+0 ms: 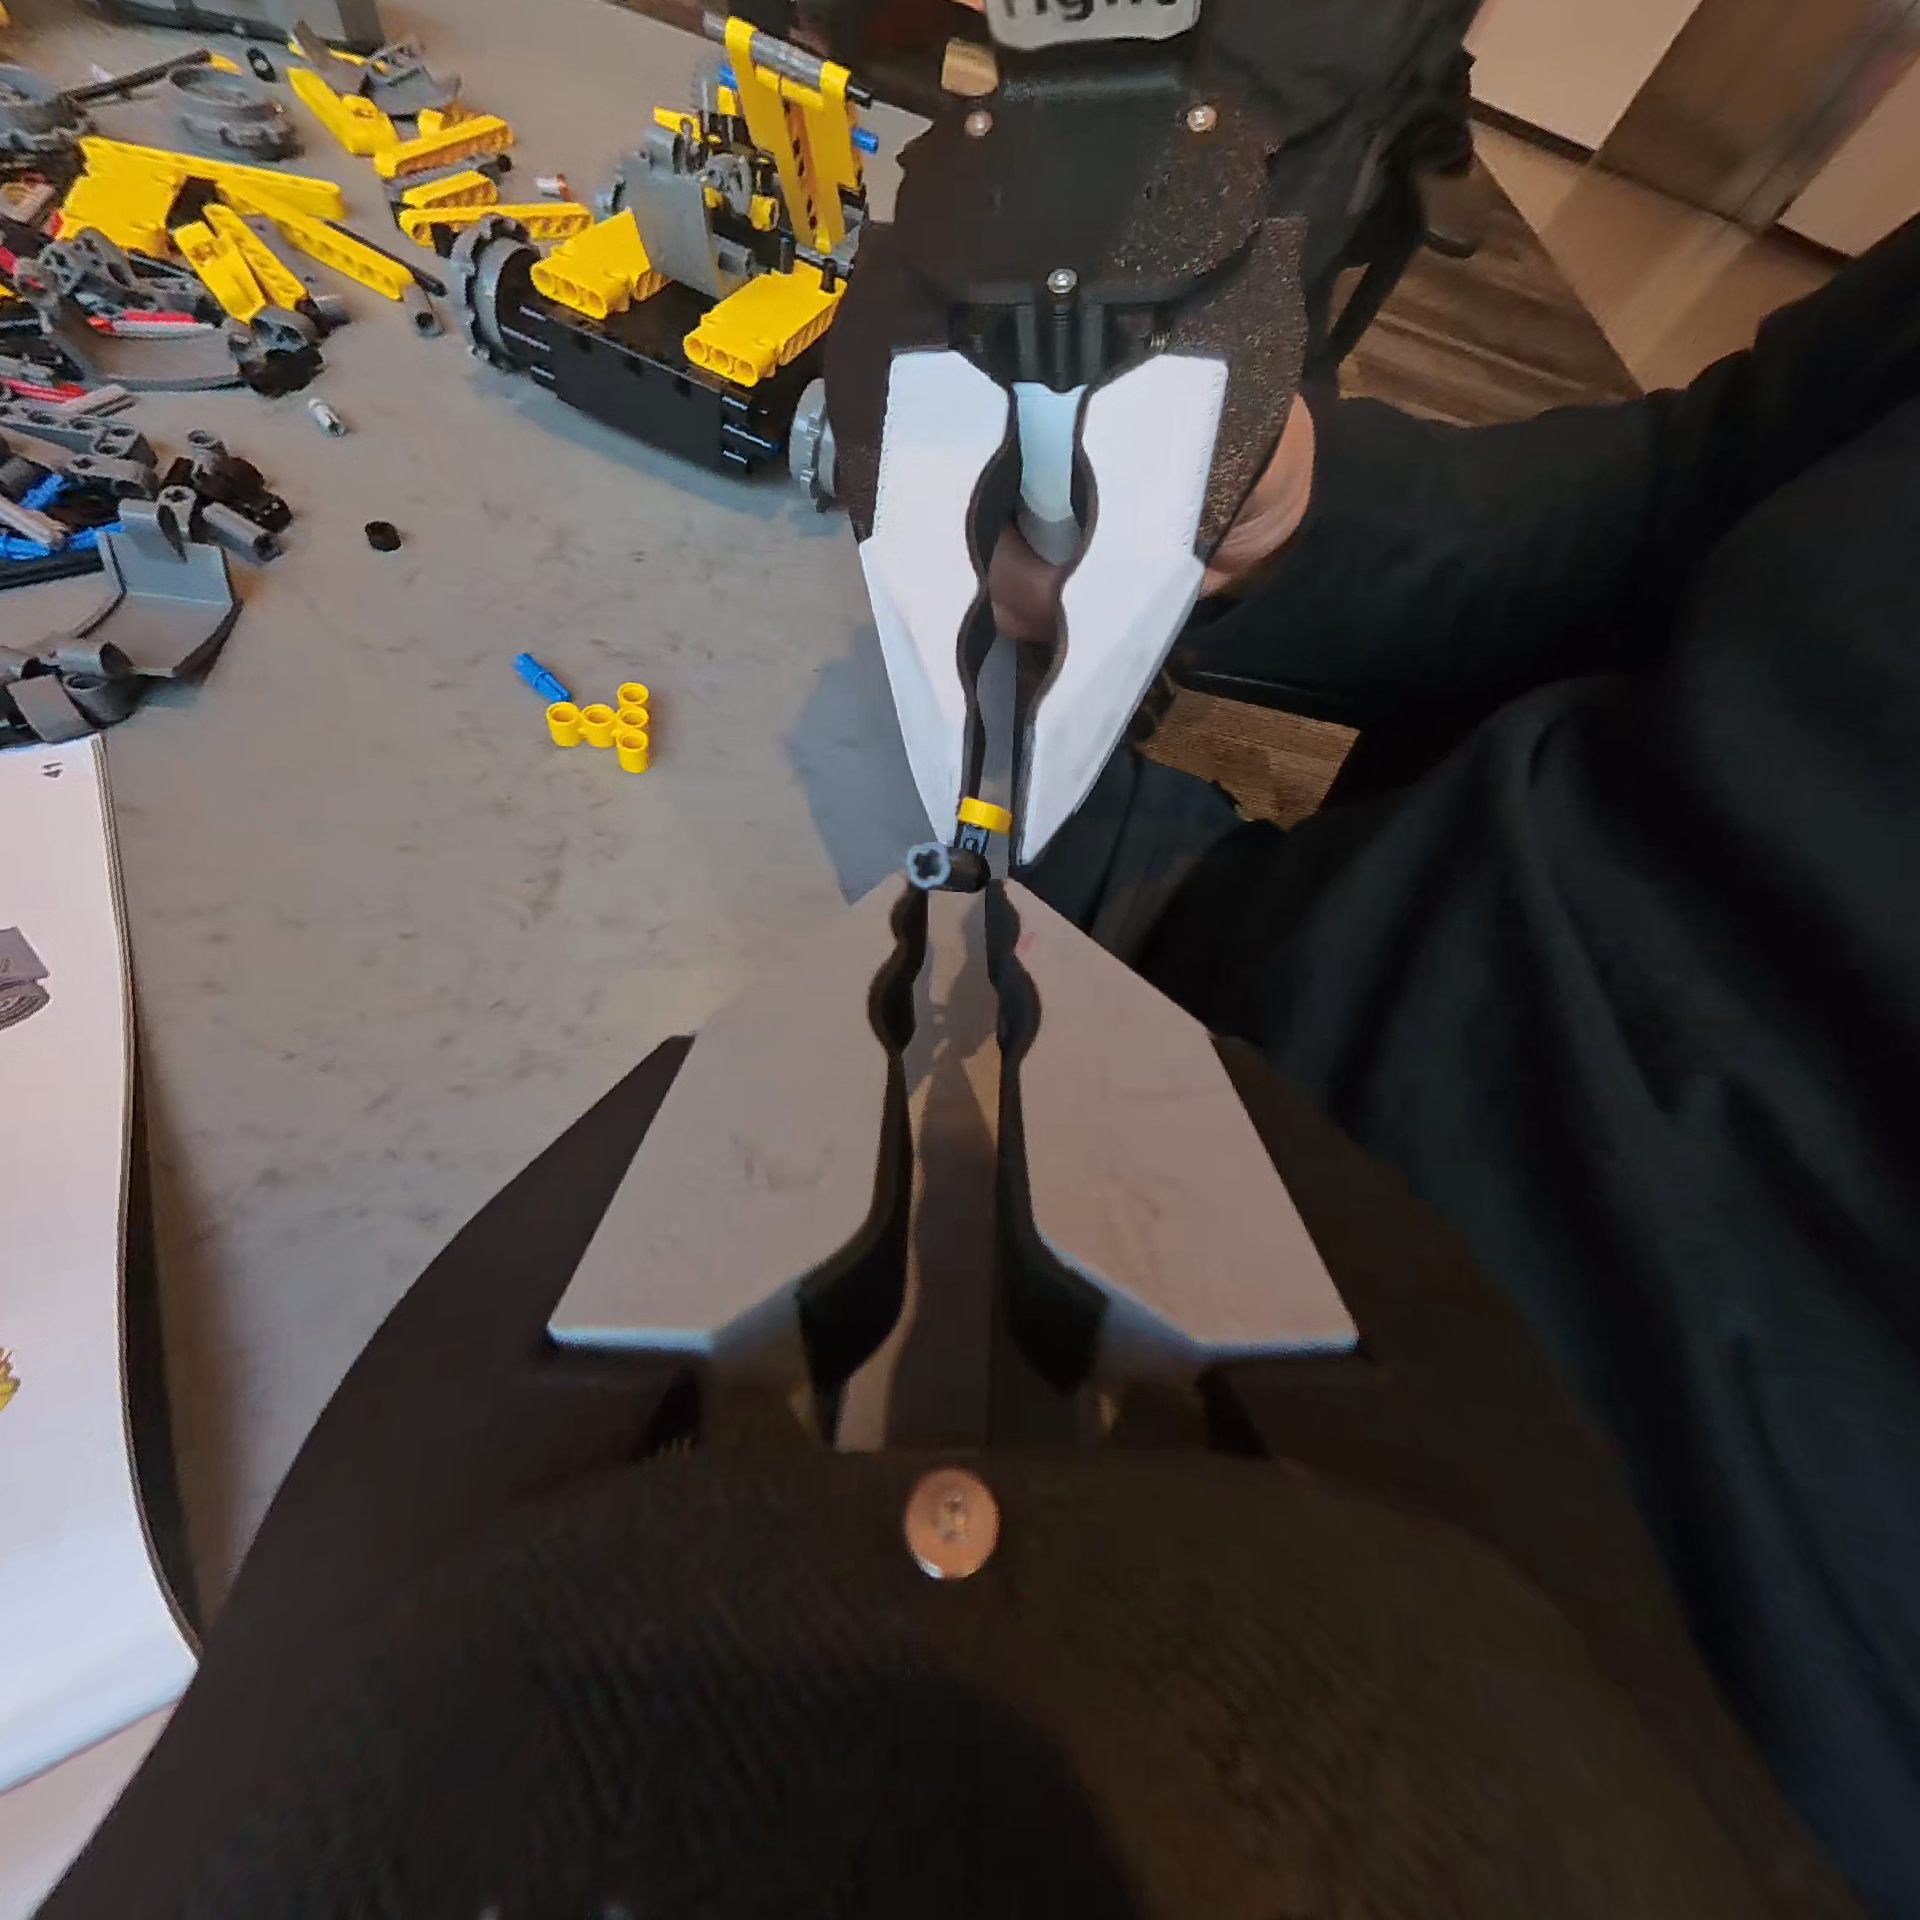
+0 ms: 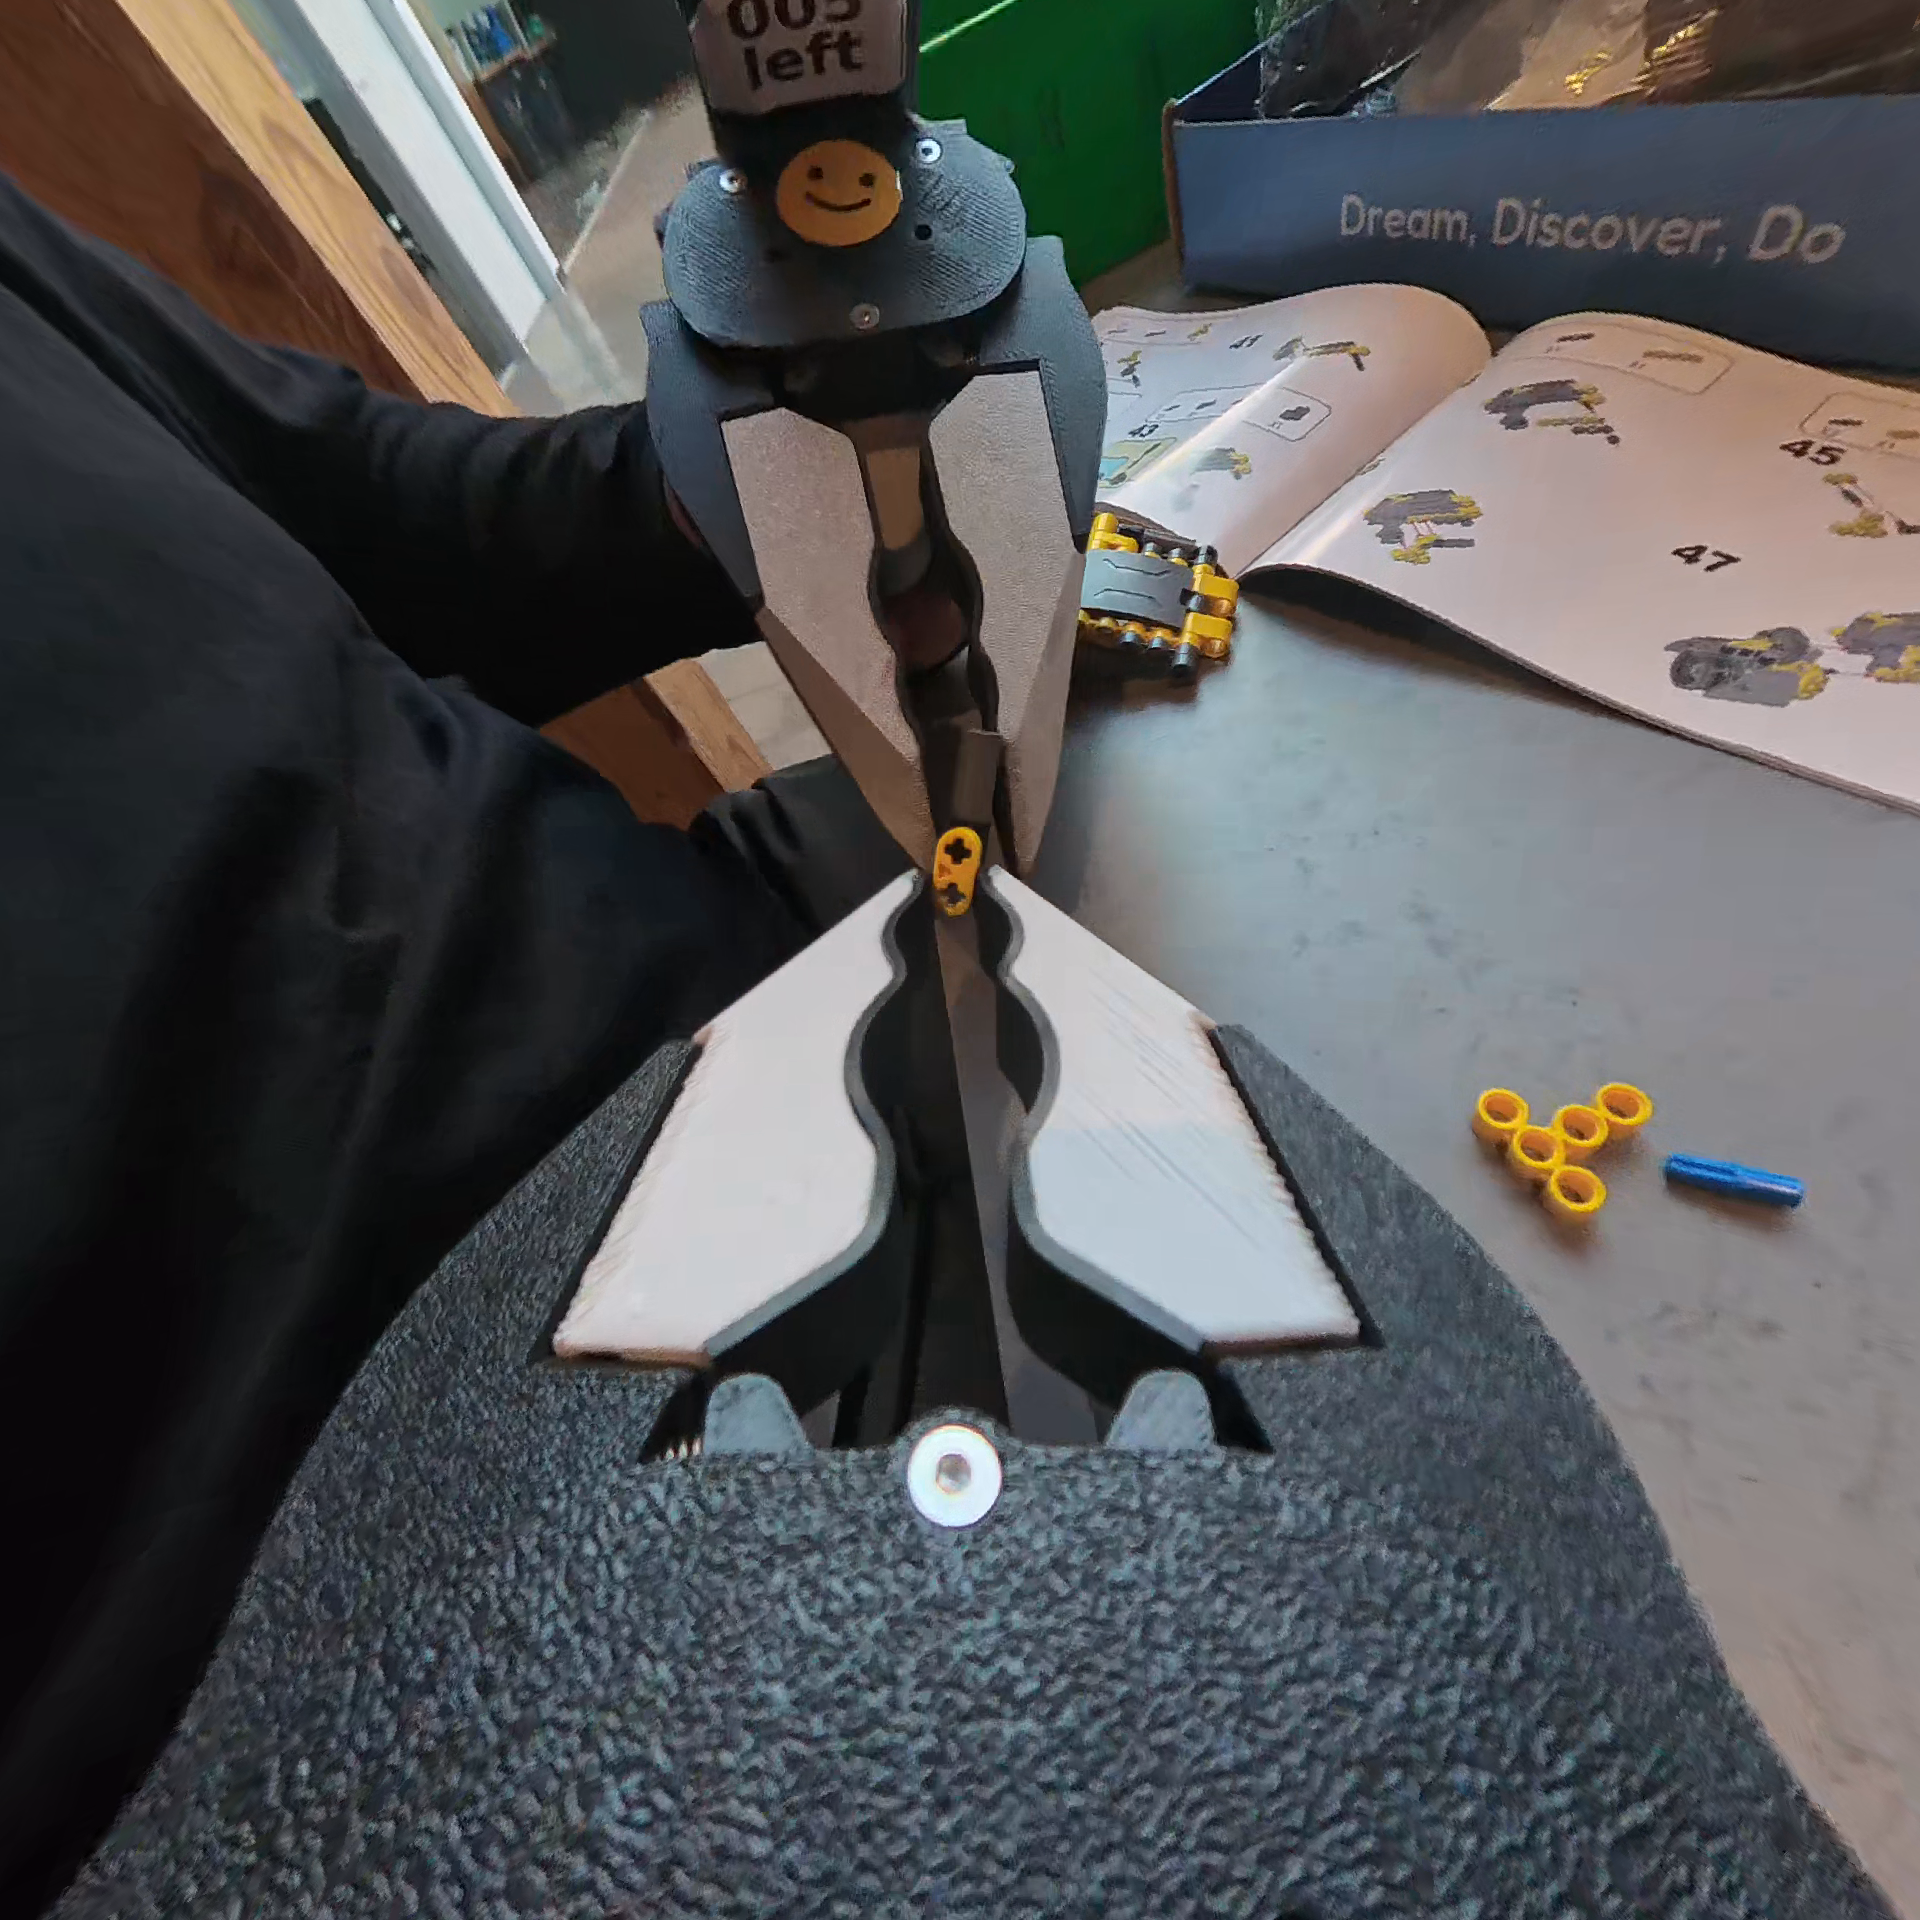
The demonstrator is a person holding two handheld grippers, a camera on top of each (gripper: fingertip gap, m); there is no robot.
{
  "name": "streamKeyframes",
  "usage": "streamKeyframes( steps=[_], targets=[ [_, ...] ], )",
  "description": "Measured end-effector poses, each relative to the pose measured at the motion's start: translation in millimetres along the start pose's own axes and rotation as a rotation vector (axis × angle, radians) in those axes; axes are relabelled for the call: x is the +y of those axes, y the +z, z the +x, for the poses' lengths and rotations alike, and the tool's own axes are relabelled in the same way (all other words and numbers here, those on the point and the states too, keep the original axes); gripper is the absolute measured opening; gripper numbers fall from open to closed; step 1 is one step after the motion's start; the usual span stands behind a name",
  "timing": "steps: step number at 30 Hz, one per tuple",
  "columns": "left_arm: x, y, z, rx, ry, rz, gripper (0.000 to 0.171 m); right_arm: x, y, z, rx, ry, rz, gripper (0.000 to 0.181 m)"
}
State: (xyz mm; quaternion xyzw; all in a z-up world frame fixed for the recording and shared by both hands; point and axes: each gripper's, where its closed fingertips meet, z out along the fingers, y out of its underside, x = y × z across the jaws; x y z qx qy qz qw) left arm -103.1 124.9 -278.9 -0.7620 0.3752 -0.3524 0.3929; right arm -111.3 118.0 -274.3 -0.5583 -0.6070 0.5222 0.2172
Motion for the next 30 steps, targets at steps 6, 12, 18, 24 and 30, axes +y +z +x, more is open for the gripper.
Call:
streamKeyframes(
  steps=[6, 12, 18, 24, 30],
  targets=[
    [2, 0, 3, 0.020, -0.008, 0.001, 0.007, 3, 2, -1, -0.008, -0.005, -0.010, 0.006],
    [0, -1, 5, 0.047, -0.031, 0.021, 0.006, 1, 1, -3, -0.026, 0.000, 0.002, 0.006],
    [-2, -5, 10, 0.071, -0.043, 0.048, 0.006, 0, 1, -7, -0.052, 0.003, 0.012, 0.006],
    [-6, -9, 14, 0.115, -0.080, 0.084, 0.005, 2, 4, -10, -0.065, 0.001, 0.003, 0.006],
    [-4, -8, 10, 0.093, -0.100, 0.074, 0.005, -3, 1, -5, -0.059, 0.022, 0.052, 0.007]
  ],
)
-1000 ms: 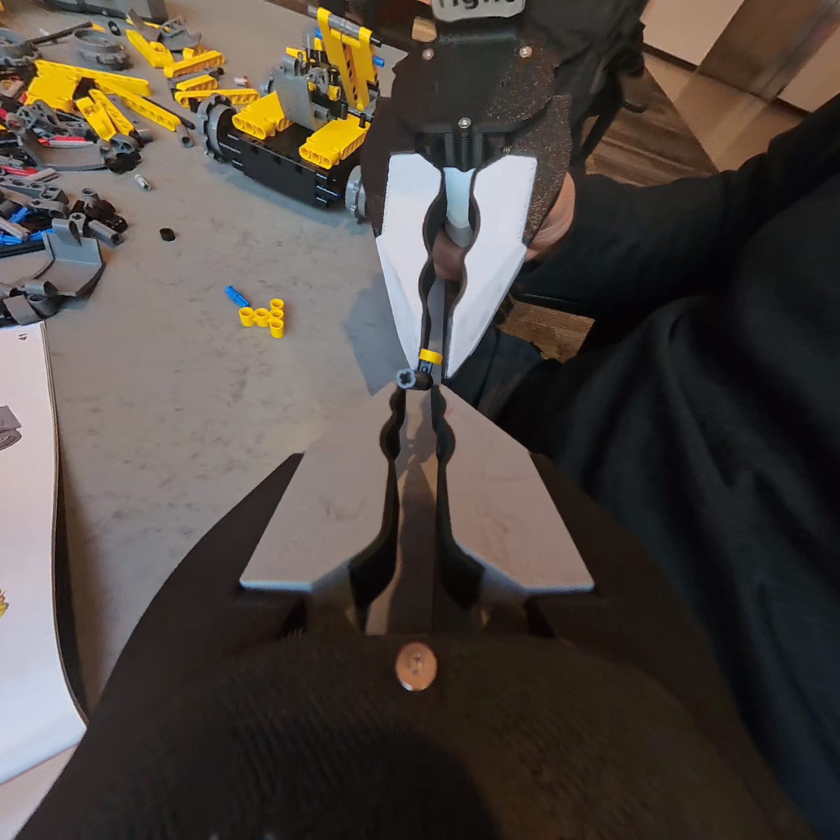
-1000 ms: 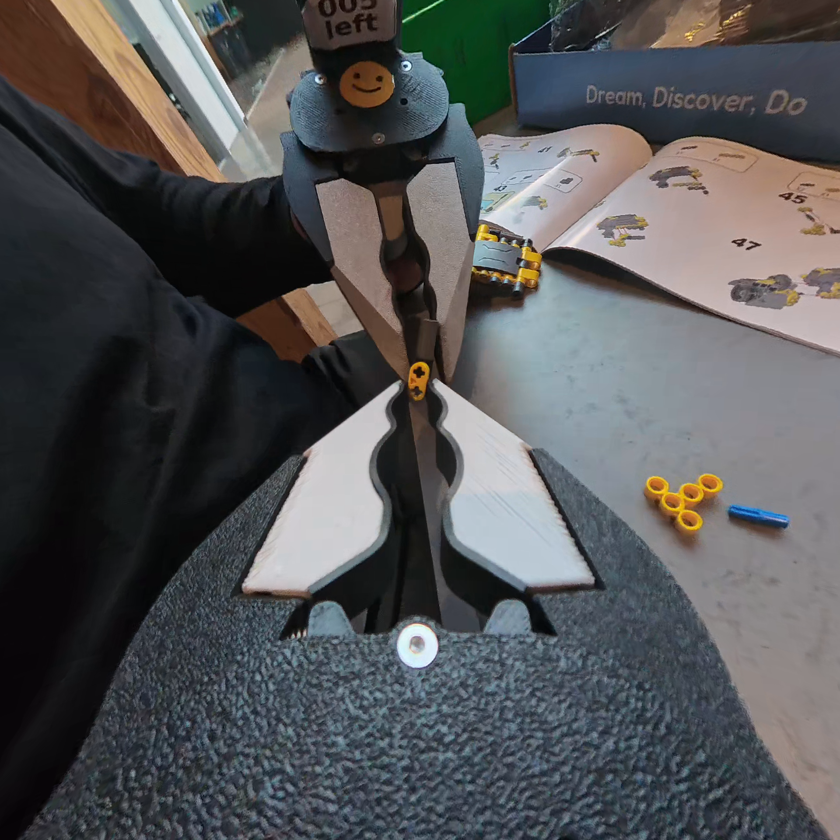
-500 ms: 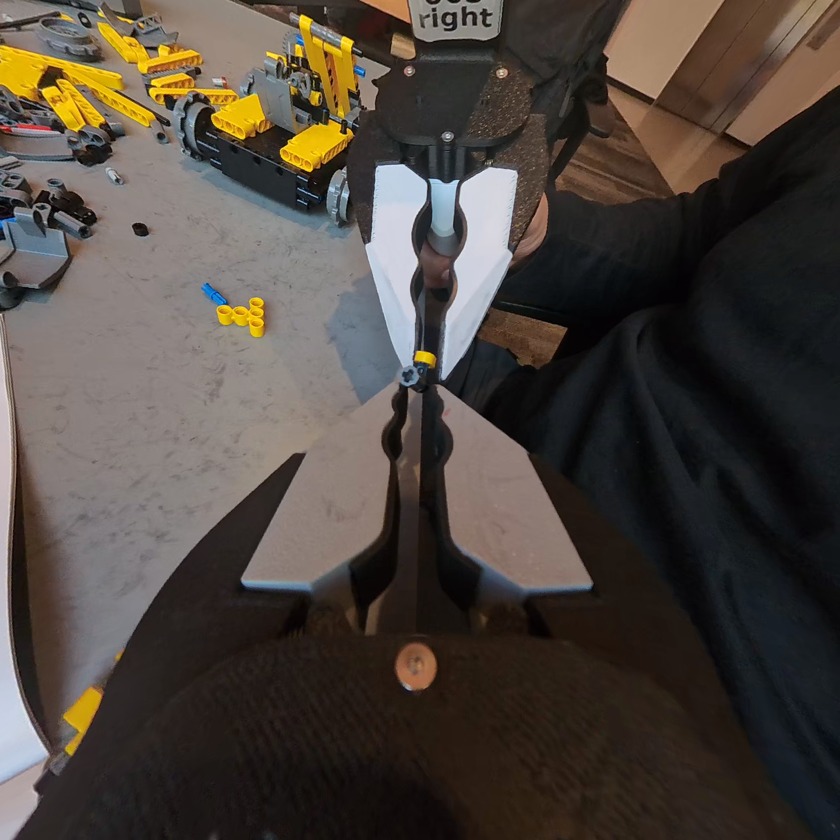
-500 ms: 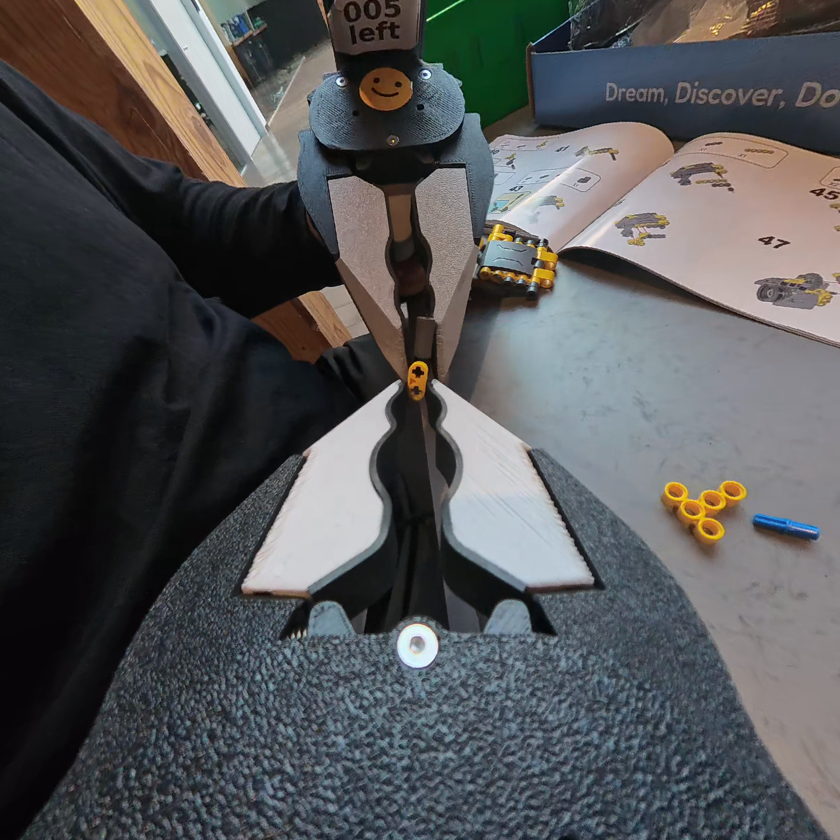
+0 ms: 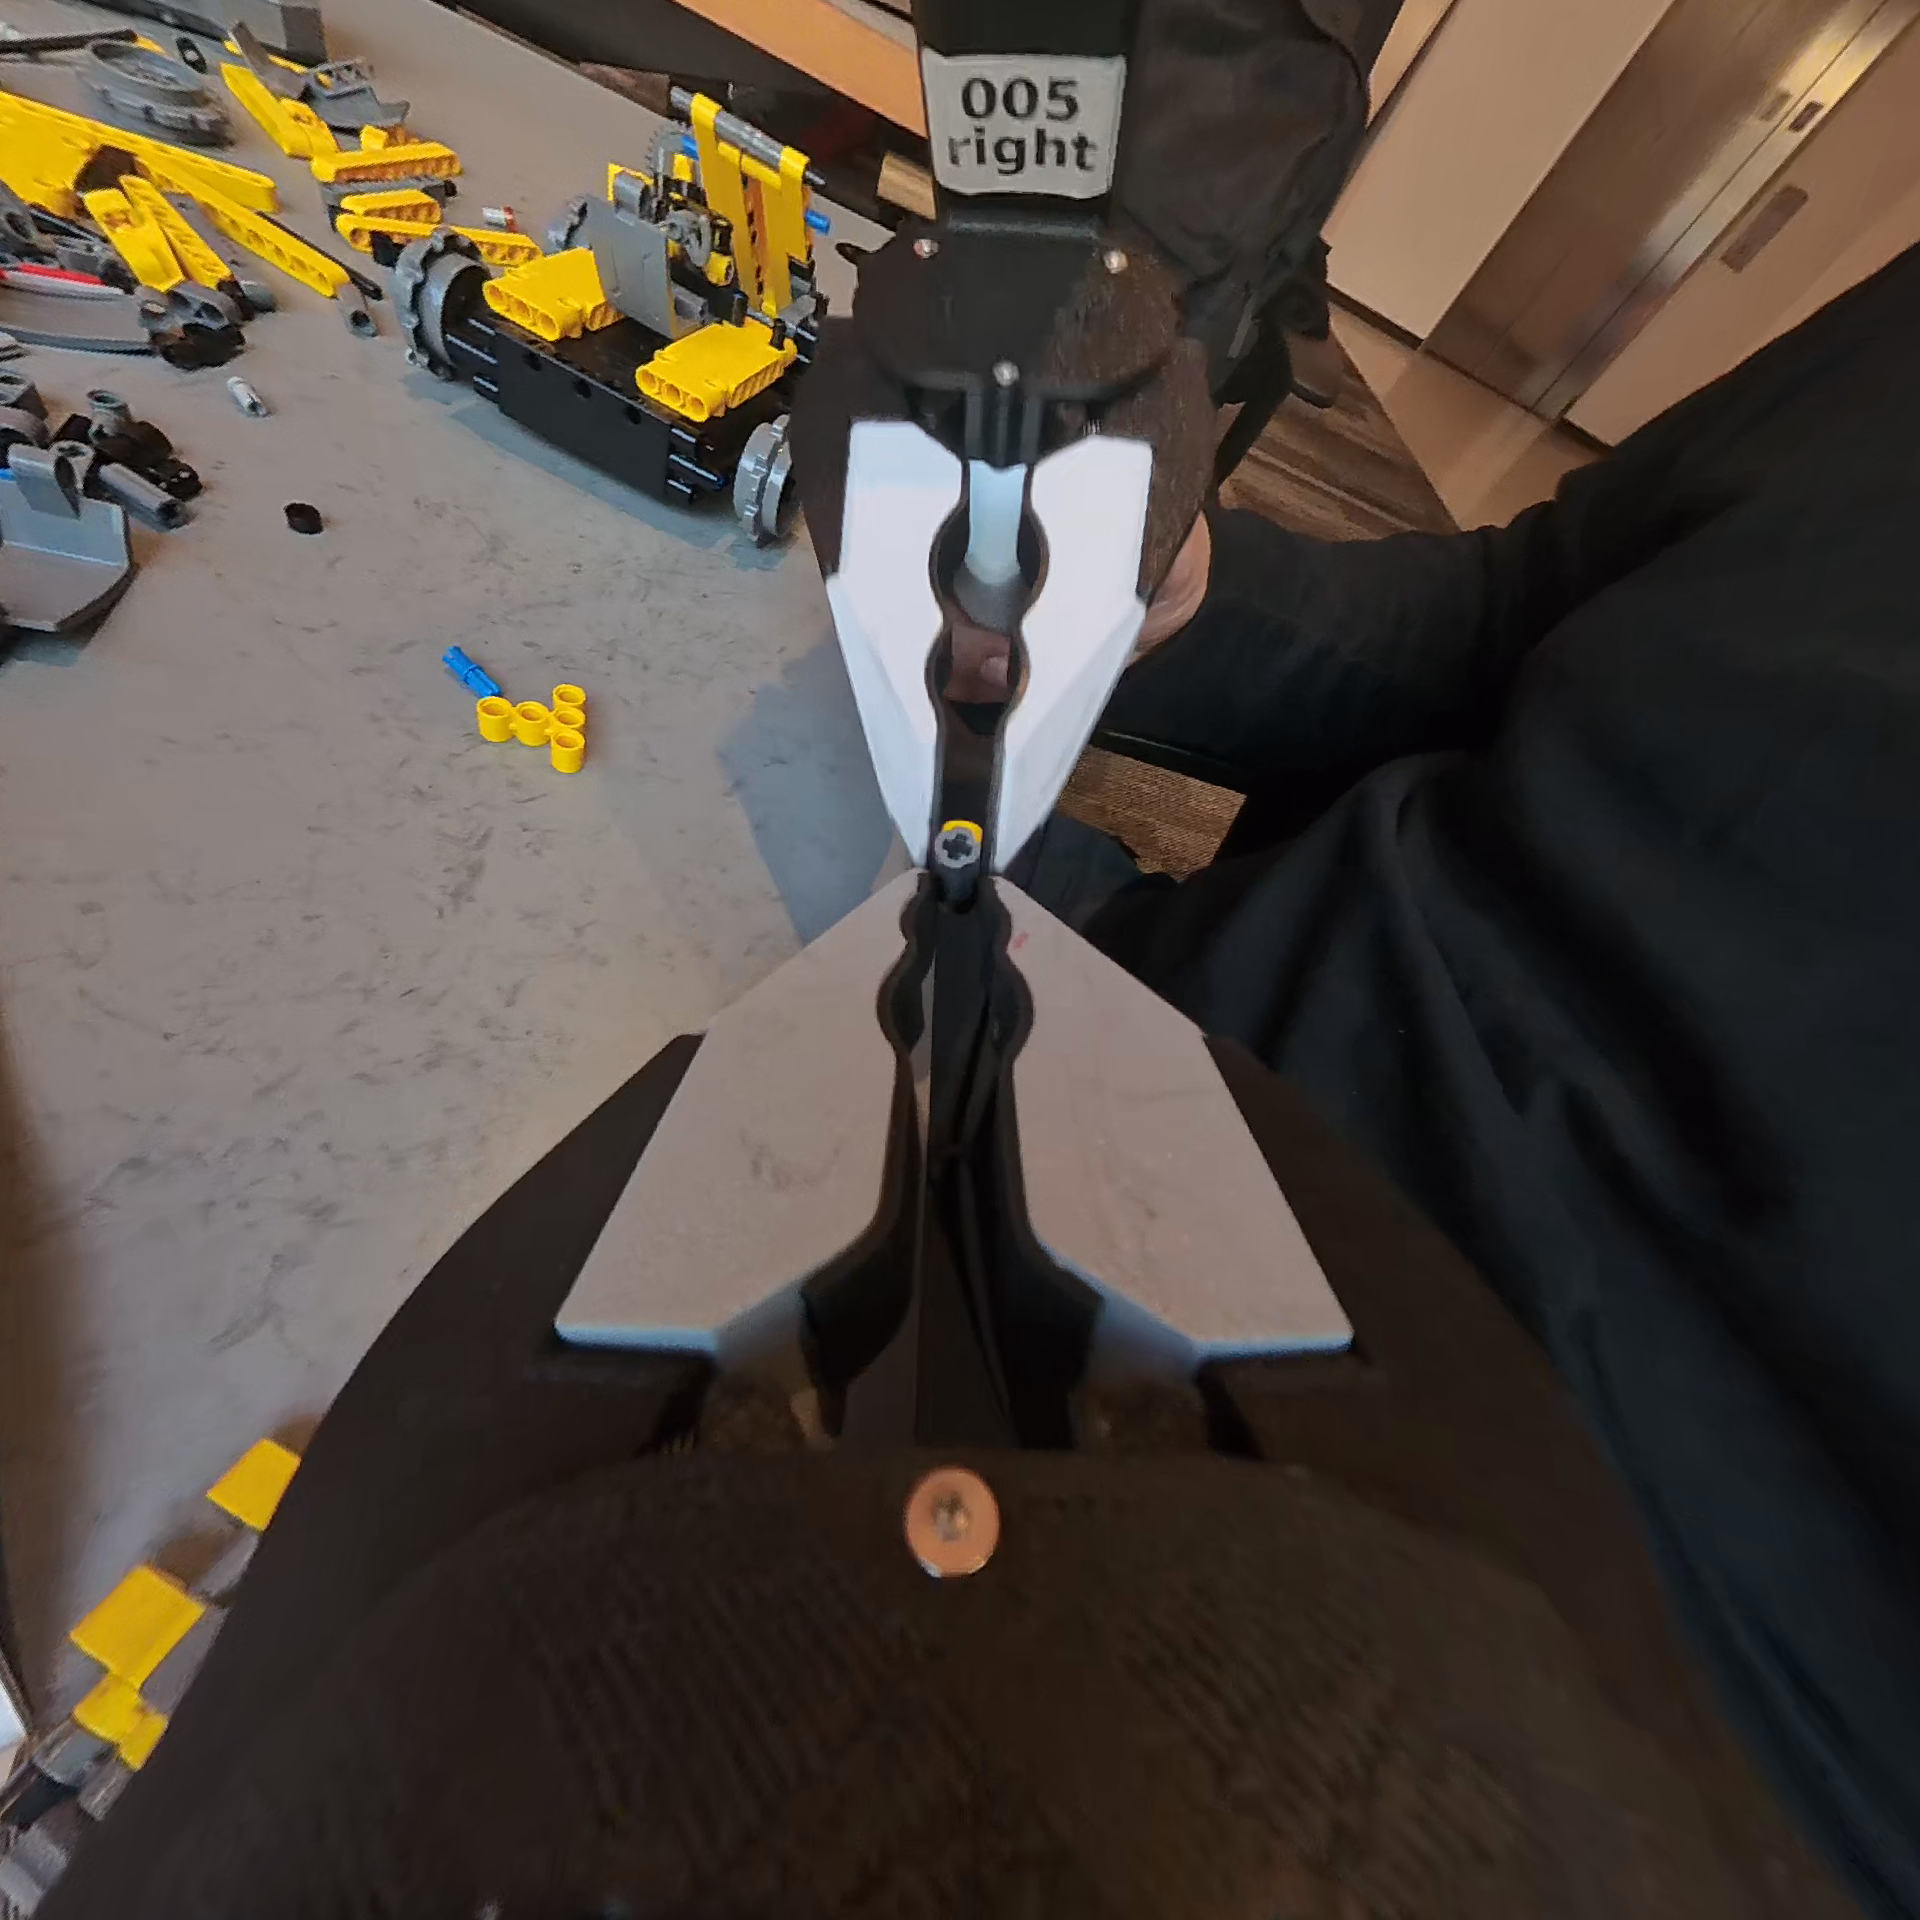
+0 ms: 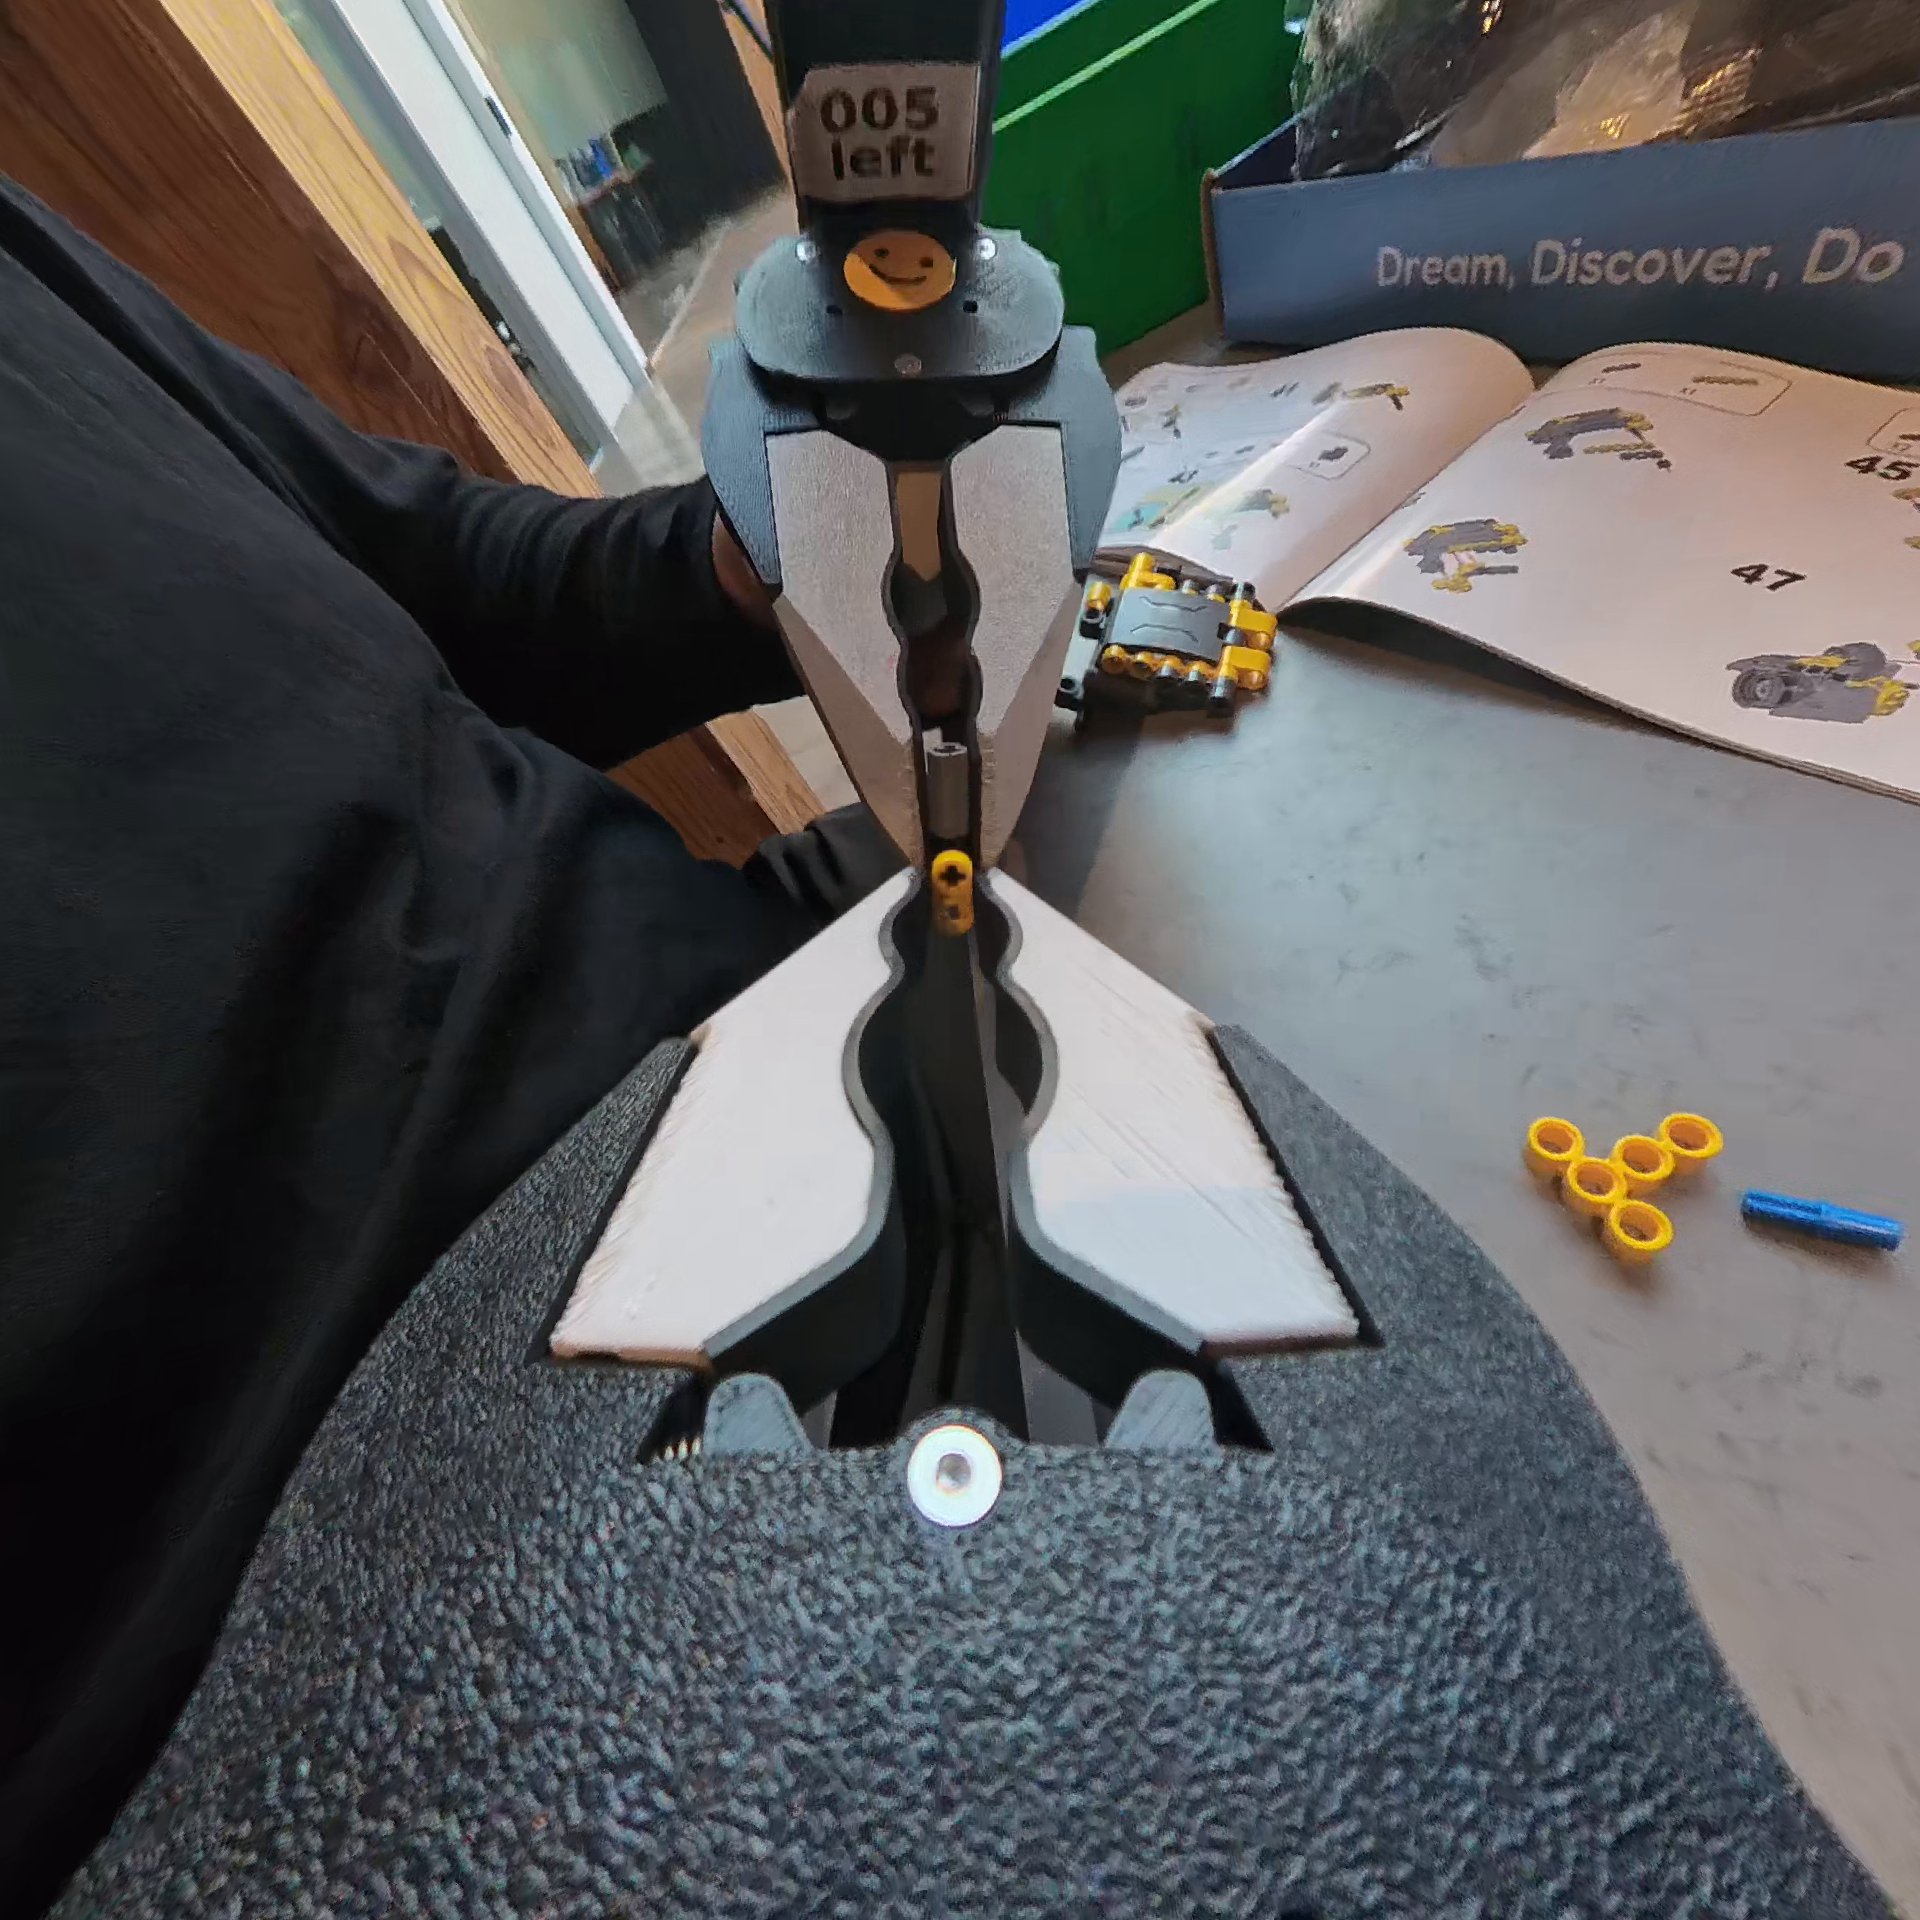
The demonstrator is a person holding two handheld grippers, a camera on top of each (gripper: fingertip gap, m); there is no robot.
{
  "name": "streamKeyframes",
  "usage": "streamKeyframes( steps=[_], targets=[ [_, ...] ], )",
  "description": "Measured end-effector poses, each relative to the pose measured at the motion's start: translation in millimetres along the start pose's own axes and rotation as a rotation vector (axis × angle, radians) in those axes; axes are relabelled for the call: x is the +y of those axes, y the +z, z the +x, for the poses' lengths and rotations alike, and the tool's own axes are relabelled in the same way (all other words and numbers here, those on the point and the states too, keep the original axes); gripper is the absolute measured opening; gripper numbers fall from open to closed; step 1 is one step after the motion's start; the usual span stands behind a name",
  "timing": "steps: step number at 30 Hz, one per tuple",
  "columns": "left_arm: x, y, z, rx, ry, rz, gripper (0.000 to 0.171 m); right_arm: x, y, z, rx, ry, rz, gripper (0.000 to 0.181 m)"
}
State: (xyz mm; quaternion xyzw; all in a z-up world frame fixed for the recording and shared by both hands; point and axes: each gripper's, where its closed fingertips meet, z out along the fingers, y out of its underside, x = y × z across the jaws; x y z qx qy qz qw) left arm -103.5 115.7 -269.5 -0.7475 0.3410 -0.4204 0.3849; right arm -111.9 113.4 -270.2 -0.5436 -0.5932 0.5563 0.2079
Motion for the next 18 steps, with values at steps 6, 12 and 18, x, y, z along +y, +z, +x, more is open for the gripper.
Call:
streamKeyframes(
  steps=[6, 12, 18],
  targets=[
    [1, 2, 0, -0.006, -0.004, -0.010, 0.005, 0, 0, -1, 0.001, -0.011, 0.005, 0.006],
    [-1, 0, 3, -0.015, 0.028, 0.013, 0.005, -3, 0, -4, -0.003, -0.014, 0.026, 0.006],
    [-6, -13, -12, -0.136, -0.013, 0.076, 0.004, -27, -20, 6, 0.055, 0.031, 0.199, 0.005]
  ],
)
